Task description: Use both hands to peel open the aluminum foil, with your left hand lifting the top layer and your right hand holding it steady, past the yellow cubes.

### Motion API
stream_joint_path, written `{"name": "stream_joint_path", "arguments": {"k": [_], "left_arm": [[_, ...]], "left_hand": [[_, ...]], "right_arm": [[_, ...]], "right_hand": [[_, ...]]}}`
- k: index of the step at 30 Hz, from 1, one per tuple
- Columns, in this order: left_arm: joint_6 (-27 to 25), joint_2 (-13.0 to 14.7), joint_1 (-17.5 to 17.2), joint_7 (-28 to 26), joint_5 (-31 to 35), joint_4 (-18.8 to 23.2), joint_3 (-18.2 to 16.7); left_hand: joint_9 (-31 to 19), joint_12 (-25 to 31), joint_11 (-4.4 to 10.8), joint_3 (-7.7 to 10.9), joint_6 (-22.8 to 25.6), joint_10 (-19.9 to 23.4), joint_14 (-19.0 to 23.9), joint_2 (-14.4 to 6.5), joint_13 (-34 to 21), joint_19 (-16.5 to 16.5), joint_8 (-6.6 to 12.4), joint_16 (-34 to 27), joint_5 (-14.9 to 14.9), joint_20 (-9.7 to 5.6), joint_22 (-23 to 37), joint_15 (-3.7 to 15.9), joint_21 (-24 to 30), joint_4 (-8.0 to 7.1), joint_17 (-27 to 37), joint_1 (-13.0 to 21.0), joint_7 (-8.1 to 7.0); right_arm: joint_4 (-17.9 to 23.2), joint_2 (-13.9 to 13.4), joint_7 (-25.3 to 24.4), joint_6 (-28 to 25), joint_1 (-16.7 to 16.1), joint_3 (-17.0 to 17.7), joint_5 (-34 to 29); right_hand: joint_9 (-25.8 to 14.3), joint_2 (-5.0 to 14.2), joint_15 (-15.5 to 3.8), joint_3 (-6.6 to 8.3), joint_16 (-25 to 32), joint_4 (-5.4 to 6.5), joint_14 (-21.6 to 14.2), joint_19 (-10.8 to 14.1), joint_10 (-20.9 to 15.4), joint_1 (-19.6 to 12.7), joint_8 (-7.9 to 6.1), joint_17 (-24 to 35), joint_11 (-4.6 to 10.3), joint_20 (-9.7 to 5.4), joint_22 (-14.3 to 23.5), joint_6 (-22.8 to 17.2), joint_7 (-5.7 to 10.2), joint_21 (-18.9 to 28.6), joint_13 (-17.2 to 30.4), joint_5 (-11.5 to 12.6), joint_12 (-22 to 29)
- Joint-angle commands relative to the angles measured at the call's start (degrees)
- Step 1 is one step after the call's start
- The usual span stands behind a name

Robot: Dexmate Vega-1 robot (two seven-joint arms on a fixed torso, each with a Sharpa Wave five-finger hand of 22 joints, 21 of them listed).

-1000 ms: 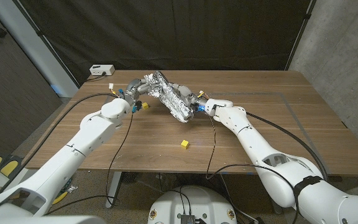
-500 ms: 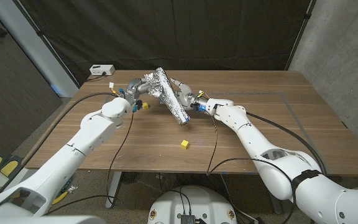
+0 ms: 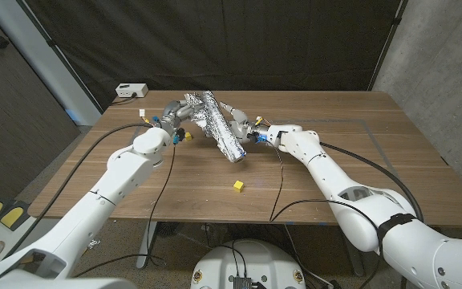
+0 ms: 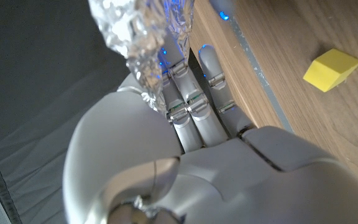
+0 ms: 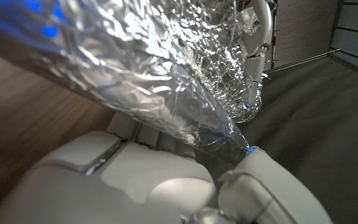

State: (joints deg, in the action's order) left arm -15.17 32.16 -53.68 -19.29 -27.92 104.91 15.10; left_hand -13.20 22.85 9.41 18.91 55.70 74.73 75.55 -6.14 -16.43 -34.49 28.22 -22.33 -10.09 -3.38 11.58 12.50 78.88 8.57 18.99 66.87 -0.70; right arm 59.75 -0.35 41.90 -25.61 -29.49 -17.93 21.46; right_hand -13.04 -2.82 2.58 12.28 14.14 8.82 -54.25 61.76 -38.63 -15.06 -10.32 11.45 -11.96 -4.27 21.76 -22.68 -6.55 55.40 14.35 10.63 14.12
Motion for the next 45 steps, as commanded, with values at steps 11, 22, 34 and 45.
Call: {"name": "stream_joint_path", "arguments": {"k": [11,22,34,45], "left_arm": [[1.66,-3.17,-0.72,-3.55,-0.86,1.36,-1.61],[3.54,-3.47,-0.54,-3.24,0.63,1.77,-1.42],[3.97,-3.68,-0.82,-3.81,2.37,3.31,-1.65],[5.41,-4.24,-0.93,-3.81,4.49,4.39,-1.46]], "left_hand": [[-0.38,0.67,2.13,1.02,5.37,2.04,0.69,0.57,-0.84,-0.19,-0.45,-0.35,-0.05,-6.24,-0.07,0.21,1.46,-0.23,0.66,0.28,5.47],[-0.45,0.56,2.09,1.53,5.47,2.11,0.83,0.86,-0.96,0.14,-0.62,-0.30,-0.04,-6.43,-0.20,0.18,2.33,-0.38,1.10,0.13,5.34],[-0.50,0.57,2.11,2.07,5.70,2.28,0.91,1.10,-1.17,0.36,-0.73,-0.24,-0.08,-6.51,-0.32,0.20,3.07,-0.43,1.48,0.07,5.35],[-0.57,0.47,2.10,2.68,6.07,2.46,1.09,1.43,-1.21,0.52,-0.82,-0.21,-0.09,-6.60,-0.46,0.19,3.84,-0.47,1.89,-0.02,5.37]], "right_arm": [[-11.06,1.43,7.39,0.38,5.05,0.64,-0.67],[-12.67,1.86,8.20,-0.17,5.88,1.28,-1.88],[-15.56,2.29,9.50,0.37,7.42,1.58,-2.89],[-15.56,2.11,9.78,-0.56,7.70,1.66,-3.67]], "right_hand": [[0.11,0.57,-1.13,1.64,-0.23,-2.20,-2.14,2.96,-1.80,-2.90,-1.57,0.00,0.72,-2.50,-0.23,-1.09,0.10,1.38,0.02,0.20,1.20],[0.14,-3.09,-0.58,-1.18,-1.49,-0.97,-1.31,1.96,-0.65,1.35,-1.52,0.04,1.28,-2.63,-0.17,-0.53,0.52,1.14,0.02,0.04,1.01],[0.16,-2.72,-0.91,-1.03,-1.78,-1.08,-0.90,1.98,-0.41,1.25,-1.46,0.13,1.31,-2.74,-0.05,-0.11,0.56,1.28,0.03,0.33,1.01],[0.17,-3.23,-0.53,-1.46,-2.01,-0.98,-0.66,2.06,-0.07,1.85,-1.42,0.14,1.20,-2.34,-0.01,0.19,0.51,1.37,0.03,0.43,0.94]]}}
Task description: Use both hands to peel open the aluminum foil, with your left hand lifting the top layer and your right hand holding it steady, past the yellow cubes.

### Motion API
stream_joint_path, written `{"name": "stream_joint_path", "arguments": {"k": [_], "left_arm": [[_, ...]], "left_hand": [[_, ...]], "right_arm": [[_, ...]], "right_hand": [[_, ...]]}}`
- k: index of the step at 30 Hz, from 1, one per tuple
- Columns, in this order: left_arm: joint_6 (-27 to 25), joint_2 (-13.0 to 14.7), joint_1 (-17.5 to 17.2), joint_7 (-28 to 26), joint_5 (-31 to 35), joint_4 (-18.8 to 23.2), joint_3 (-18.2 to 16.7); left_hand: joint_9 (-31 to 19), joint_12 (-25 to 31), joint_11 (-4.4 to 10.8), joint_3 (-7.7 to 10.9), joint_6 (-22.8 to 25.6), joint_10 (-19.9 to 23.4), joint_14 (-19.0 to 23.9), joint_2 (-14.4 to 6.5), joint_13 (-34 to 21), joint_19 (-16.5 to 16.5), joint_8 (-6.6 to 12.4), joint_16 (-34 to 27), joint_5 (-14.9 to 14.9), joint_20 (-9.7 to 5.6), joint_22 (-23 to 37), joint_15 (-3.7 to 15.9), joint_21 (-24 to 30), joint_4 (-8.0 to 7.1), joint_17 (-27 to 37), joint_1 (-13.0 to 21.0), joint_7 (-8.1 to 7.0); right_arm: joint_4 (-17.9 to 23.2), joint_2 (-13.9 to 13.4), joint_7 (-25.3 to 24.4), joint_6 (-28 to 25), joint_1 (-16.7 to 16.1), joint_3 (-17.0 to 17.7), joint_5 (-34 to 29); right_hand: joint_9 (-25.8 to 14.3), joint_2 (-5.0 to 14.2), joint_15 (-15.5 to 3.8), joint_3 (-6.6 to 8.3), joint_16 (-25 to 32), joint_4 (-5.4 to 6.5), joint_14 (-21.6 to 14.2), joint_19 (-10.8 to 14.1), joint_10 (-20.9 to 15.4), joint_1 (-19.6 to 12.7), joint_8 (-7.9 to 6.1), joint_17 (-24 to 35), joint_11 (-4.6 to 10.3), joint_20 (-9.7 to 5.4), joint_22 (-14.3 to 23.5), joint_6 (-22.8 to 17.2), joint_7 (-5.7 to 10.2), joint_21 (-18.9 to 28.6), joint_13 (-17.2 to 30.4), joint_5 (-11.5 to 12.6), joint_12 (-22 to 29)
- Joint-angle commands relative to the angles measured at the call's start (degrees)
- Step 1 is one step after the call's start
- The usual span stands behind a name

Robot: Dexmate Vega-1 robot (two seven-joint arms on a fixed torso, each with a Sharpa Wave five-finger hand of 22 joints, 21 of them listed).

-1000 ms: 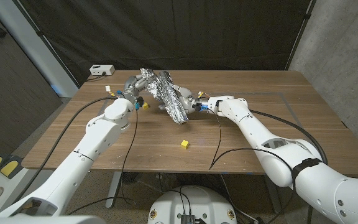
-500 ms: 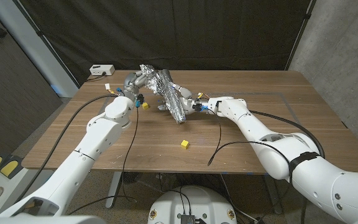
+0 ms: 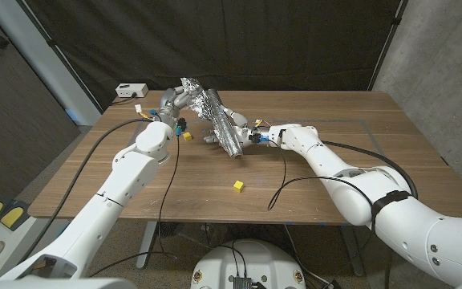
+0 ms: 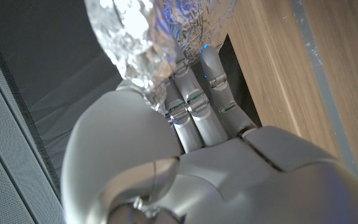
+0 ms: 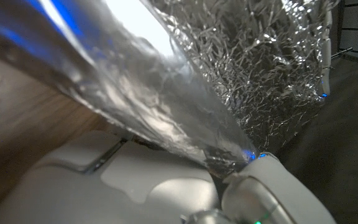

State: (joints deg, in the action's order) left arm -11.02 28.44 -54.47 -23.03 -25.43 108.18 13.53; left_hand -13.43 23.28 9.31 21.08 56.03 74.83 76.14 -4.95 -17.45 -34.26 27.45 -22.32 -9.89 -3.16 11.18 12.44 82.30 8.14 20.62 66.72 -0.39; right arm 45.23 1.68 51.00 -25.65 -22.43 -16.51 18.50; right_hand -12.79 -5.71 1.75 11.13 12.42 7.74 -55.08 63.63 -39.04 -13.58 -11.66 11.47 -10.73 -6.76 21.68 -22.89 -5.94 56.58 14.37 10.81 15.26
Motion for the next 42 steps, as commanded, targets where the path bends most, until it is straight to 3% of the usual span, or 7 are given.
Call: {"name": "stream_joint_path", "arguments": {"k": [1,42], "left_arm": [[1.57,-0.58,-0.14,0.05,2.21,1.10,0.13],[9.53,-3.76,-2.84,2.30,9.91,4.30,-1.50]], "left_hand": [[-0.36,-0.01,2.20,0.61,5.78,2.38,0.53,0.28,-0.14,0.32,-0.07,-0.21,-0.29,-6.81,-0.09,0.25,0.52,-0.04,0.32,0.13,5.09],[-0.55,-0.16,2.20,2.44,6.18,2.48,0.94,1.19,-0.60,0.72,-0.62,-0.04,-0.25,-7.31,-0.39,0.28,2.21,-0.25,1.42,-0.39,4.81]], "right_arm": [[-1.21,0.09,0.84,-0.43,0.70,0.26,-0.73],[3.13,-0.21,0.55,-0.52,-2.10,0.73,0.25]], "right_hand": [[-0.07,-0.36,0.30,-0.32,-0.31,0.10,0.19,0.18,0.37,0.39,-0.08,0.12,-0.05,0.13,0.06,0.42,-0.10,0.19,0.02,0.25,-0.20],[-0.03,-0.81,0.35,-1.00,-0.70,0.13,0.78,-0.34,1.12,1.41,-0.11,0.21,-0.75,0.58,0.06,1.19,-0.48,0.07,0.02,0.72,-0.28]]}}
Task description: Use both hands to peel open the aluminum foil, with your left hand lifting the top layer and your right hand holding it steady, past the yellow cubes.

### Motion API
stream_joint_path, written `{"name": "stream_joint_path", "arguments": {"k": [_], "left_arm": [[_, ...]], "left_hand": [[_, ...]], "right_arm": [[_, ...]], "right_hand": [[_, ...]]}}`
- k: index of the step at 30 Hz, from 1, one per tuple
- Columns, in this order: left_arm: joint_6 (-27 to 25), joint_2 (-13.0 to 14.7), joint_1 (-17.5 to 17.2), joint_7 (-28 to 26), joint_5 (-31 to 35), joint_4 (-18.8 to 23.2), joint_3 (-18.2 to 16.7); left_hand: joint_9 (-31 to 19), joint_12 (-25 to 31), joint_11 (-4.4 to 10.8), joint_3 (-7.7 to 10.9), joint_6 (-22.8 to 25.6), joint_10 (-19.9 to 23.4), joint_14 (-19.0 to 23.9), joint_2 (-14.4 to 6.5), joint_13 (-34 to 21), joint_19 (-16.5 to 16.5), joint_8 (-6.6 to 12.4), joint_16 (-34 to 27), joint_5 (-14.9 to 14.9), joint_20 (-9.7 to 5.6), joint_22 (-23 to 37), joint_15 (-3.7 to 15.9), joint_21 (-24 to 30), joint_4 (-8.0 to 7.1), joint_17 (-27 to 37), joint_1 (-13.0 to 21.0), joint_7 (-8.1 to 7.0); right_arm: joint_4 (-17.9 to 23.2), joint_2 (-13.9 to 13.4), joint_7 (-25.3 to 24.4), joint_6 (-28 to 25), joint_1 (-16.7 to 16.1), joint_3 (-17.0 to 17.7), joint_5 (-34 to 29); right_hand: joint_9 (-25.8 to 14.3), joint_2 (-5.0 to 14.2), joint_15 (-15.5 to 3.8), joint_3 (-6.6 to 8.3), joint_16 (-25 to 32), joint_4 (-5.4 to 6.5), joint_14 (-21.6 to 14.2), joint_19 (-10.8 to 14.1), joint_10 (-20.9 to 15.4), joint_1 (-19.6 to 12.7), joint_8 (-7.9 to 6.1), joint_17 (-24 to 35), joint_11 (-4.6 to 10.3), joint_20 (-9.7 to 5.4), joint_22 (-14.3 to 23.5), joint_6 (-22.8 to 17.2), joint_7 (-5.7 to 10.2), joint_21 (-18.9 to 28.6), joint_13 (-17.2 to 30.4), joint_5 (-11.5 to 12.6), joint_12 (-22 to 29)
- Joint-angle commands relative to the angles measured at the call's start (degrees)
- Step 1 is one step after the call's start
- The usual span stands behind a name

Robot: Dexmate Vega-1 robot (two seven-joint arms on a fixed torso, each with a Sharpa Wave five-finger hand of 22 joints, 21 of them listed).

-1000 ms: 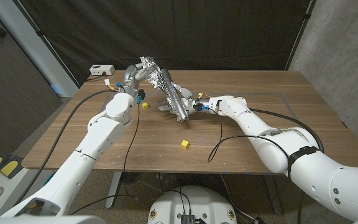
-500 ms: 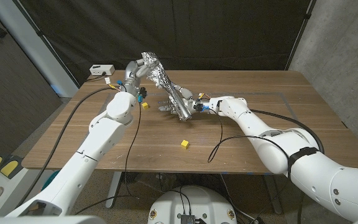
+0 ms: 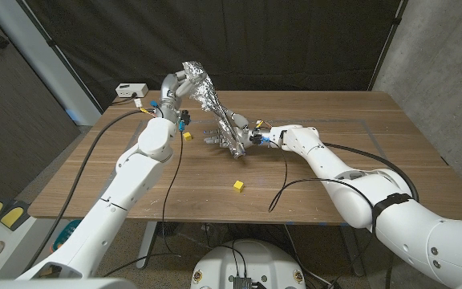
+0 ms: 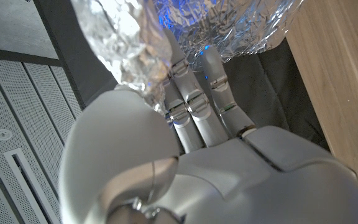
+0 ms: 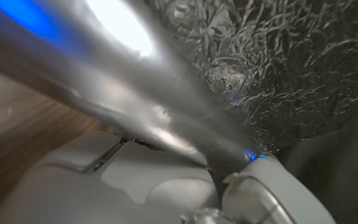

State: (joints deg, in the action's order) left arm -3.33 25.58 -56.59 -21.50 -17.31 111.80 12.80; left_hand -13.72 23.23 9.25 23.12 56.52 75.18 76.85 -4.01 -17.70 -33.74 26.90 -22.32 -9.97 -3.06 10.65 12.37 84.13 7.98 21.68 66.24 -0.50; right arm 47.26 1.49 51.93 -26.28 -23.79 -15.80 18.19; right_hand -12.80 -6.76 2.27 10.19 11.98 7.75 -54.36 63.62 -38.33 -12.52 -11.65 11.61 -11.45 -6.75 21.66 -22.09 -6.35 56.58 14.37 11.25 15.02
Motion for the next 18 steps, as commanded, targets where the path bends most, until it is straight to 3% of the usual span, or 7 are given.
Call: {"name": "stream_joint_path", "arguments": {"k": [1,3,7,12,18], "left_arm": [[1.77,-0.91,-0.77,1.01,1.72,0.74,-0.86],[1.71,-1.18,-0.87,0.91,1.89,0.84,-0.97],[1.20,-1.77,-1.21,0.39,2.15,1.34,-1.24],[2.10,-2.57,-1.73,-0.69,3.56,1.68,-1.34],[3.79,-3.20,-1.67,-0.59,4.54,0.79,-1.60]], "left_hand": [[-0.30,-0.09,2.25,0.43,5.63,2.14,0.23,0.28,-0.40,0.22,-0.08,-0.03,-0.18,-7.44,0.14,0.36,0.41,-0.09,0.38,0.07,4.85],[-0.38,-0.16,2.25,0.51,5.63,2.09,0.24,0.33,-0.36,0.23,-0.07,-0.02,-0.17,-7.44,0.13,0.34,0.48,-0.12,0.43,0.01,4.91],[-0.25,-0.18,2.25,0.61,5.79,2.15,0.29,0.39,-0.35,0.36,-0.13,-0.02,-0.16,-7.43,0.12,0.32,0.53,-0.16,0.51,-0.09,4.81],[-0.42,-0.20,2.24,0.82,5.65,2.17,0.18,0.52,-0.42,0.51,-0.16,0.06,-0.15,-7.51,0.10,0.32,0.66,-0.18,0.63,-0.18,4.66],[-0.34,-0.16,2.23,1.06,5.67,2.22,0.10,0.65,-0.62,1.02,-0.27,0.14,-0.15,-7.49,0.09,0.35,0.70,-0.20,0.77,-0.26,4.47]], "right_arm": [[0.72,0.06,-0.13,0.39,-0.64,0.08,0.71],[0.05,0.26,0.08,0.92,-0.47,0.21,0.88],[-0.54,0.56,-0.14,1.27,-0.31,0.40,0.96],[-0.62,0.86,-0.87,1.42,-0.41,0.84,1.15],[-2.73,1.43,-0.57,2.51,0.38,1.30,1.34]], "right_hand": [[-0.02,0.30,-0.18,-0.03,-0.26,0.09,0.08,-0.42,0.50,0.29,-0.06,0.08,0.01,0.63,0.08,0.55,-0.07,0.04,0.01,0.31,-0.08],[-0.01,0.77,-0.17,0.31,-0.37,-0.17,0.42,-0.62,0.64,-0.26,-0.03,0.12,0.11,0.72,0.08,0.83,0.03,0.00,0.02,0.38,-0.10],[0.02,2.91,-0.77,2.54,-0.57,-2.21,1.44,-1.08,2.38,-4.32,0.49,0.24,0.06,0.54,0.05,3.67,0.38,0.02,0.03,0.20,-0.58],[0.03,4.14,-0.89,4.39,-0.97,-4.01,3.20,-1.92,4.17,-7.68,0.61,0.30,-0.04,0.53,-0.11,5.75,0.60,-0.22,0.02,-0.14,-1.08],[0.02,4.46,-0.67,4.91,-1.15,-4.44,4.18,-2.56,4.77,-8.42,0.57,0.34,-0.25,0.68,-0.27,6.34,0.69,-0.51,0.02,-0.28,-1.23]]}}
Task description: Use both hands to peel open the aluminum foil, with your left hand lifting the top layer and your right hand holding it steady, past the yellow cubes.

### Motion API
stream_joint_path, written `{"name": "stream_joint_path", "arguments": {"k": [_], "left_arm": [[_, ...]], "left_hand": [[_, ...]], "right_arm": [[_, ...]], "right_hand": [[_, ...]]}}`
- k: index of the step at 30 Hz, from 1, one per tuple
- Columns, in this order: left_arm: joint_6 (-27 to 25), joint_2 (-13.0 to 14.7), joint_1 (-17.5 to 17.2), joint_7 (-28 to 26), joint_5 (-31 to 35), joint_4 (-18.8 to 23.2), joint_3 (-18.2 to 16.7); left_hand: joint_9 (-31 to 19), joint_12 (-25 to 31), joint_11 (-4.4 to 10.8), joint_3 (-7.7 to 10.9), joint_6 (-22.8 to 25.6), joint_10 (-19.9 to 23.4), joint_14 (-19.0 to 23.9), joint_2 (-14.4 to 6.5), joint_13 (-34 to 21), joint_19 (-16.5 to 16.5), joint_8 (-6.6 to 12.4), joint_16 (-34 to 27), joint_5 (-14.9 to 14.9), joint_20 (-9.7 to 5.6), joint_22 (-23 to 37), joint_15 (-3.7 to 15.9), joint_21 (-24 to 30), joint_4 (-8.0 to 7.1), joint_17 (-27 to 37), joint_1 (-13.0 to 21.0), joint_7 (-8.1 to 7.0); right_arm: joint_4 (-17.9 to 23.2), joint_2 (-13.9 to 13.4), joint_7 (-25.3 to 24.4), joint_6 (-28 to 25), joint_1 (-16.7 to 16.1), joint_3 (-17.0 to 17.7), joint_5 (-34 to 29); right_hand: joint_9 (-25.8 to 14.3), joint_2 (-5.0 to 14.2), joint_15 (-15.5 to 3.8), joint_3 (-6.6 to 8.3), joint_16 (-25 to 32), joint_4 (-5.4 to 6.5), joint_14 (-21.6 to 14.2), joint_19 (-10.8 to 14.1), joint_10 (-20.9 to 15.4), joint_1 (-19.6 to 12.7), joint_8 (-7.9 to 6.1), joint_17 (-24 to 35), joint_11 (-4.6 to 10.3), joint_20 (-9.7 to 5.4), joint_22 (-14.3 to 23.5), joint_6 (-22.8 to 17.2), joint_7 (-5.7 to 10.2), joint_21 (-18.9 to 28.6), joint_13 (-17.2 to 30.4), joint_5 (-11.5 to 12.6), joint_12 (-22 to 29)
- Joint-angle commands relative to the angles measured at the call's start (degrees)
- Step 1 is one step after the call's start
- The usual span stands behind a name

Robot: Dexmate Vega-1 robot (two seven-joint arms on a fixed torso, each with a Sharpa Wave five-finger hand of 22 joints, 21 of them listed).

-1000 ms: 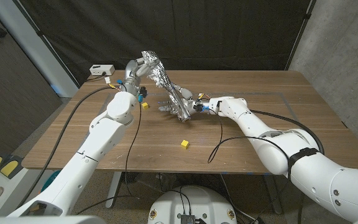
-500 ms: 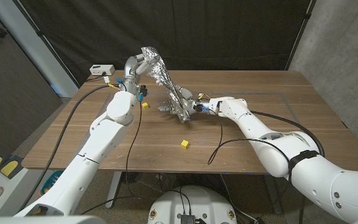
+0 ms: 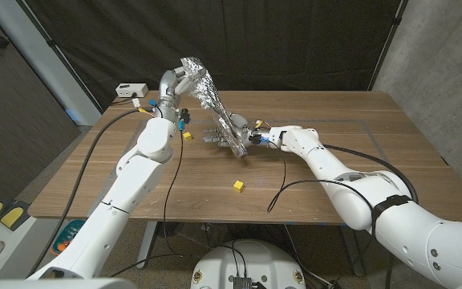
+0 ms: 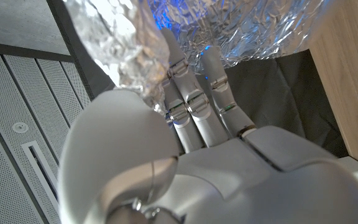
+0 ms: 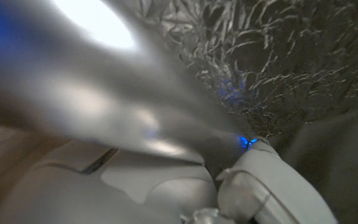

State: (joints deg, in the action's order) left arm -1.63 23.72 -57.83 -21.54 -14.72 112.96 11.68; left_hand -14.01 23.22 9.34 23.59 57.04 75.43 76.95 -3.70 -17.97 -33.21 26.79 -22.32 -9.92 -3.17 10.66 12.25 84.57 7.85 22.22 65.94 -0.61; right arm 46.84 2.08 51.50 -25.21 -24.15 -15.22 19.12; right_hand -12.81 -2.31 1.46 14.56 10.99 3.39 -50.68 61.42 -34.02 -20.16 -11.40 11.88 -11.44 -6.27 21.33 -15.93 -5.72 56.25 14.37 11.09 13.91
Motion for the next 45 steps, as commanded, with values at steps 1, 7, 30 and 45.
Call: {"name": "stream_joint_path", "arguments": {"k": [1,7,30,45], "left_arm": [[2.03,-1.28,-0.38,-0.60,2.33,-0.44,-0.48],[-0.05,-1.37,-0.25,-4.04,7.24,-0.15,0.20],[-3.03,1.54,1.10,-11.66,20.41,-1.09,3.52],[1.90,2.13,0.09,-11.11,22.06,-2.01,1.78]], "left_hand": [[-0.02,-0.15,2.13,0.61,5.09,1.96,-0.01,0.36,-0.35,0.48,-0.21,0.15,-0.20,-7.40,0.08,0.47,0.29,-0.08,0.25,0.04,4.57],[-1.13,0.37,1.84,-0.73,2.15,2.05,-0.58,3.82,-2.11,2.01,-0.44,0.50,0.22,-7.24,0.10,0.15,0.62,-1.08,0.94,-3.37,1.47],[-3.46,-11.46,-6.61,-24.19,-56.64,-67.97,-63.96,12.37,-12.02,44.47,-16.58,12.60,-6.56,7.43,-0.75,-9.55,-12.46,-5.83,7.95,-18.16,-1.18],[0.11,-11.61,-8.97,-29.46,-67.37,-79.14,-77.85,11.47,-7.44,52.43,-15.93,11.47,-8.67,9.20,-0.81,-13.27,-21.98,-7.64,2.48,-21.48,-2.82]], "right_arm": [[-3.00,1.00,-0.01,1.79,1.07,0.74,0.35],[-4.98,1.49,0.26,2.98,2.03,0.98,-0.04],[-17.03,4.19,1.31,8.66,7.68,2.79,-2.45],[-9.38,4.53,-0.42,5.58,3.69,3.54,-2.77]], "right_hand": [[0.03,0.04,0.24,0.57,-0.16,-0.09,0.52,-0.42,0.47,-0.81,0.29,0.09,-0.30,0.24,0.04,0.18,0.03,-0.21,0.01,-0.15,-0.11],[0.02,0.04,0.39,0.60,-0.09,-0.05,0.59,-0.38,0.51,-0.70,0.19,0.11,-0.59,0.36,-0.06,0.17,0.00,-0.24,0.02,-0.28,-0.09],[-0.01,-0.75,0.48,-0.12,0.27,0.72,0.38,-0.17,0.37,1.18,-0.15,0.18,-0.79,0.66,-0.53,0.10,-0.20,-0.44,0.04,-0.79,0.16],[-0.02,-0.90,0.56,-0.24,0.34,0.92,0.43,-0.14,0.38,1.67,-0.30,0.20,-0.87,0.64,-0.75,0.04,-0.18,-0.54,0.04,-0.79,0.24]]}}
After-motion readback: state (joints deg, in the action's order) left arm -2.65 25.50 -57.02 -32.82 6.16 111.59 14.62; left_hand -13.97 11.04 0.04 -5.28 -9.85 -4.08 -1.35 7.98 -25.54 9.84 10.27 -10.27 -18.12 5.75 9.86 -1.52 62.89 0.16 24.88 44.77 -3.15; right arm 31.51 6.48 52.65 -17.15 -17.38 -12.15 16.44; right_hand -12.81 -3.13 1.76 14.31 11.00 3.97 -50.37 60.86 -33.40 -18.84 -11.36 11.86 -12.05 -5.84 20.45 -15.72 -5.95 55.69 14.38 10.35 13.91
